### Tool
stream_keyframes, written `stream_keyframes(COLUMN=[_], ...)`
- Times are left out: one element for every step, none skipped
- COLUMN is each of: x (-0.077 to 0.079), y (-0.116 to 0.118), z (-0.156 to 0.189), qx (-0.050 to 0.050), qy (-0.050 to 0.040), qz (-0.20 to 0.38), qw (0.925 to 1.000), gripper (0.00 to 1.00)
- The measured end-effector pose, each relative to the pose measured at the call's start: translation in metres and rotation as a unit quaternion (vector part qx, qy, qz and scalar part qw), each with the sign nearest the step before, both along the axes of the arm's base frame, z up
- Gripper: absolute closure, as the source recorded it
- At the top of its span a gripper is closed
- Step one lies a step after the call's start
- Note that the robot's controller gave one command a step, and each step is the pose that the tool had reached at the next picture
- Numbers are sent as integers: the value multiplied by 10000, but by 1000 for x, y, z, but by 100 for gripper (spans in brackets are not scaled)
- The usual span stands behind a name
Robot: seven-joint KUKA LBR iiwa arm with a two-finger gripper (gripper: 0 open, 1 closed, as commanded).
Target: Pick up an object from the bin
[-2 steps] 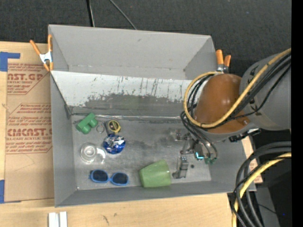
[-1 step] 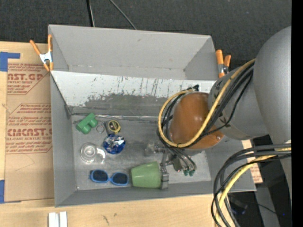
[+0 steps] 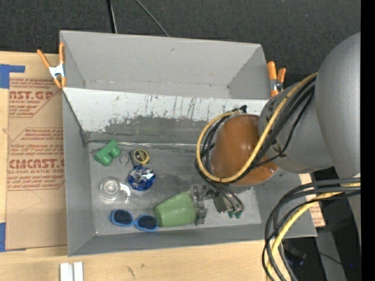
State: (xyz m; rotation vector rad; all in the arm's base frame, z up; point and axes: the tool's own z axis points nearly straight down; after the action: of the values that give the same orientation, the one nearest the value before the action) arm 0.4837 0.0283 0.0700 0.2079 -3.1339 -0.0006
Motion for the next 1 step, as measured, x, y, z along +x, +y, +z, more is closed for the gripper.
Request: stream_keyframes(x=[6], y=[-4], z=[154], qx=[5], qy=[-52], qz=[-342], qw=[9994], gripper=[100])
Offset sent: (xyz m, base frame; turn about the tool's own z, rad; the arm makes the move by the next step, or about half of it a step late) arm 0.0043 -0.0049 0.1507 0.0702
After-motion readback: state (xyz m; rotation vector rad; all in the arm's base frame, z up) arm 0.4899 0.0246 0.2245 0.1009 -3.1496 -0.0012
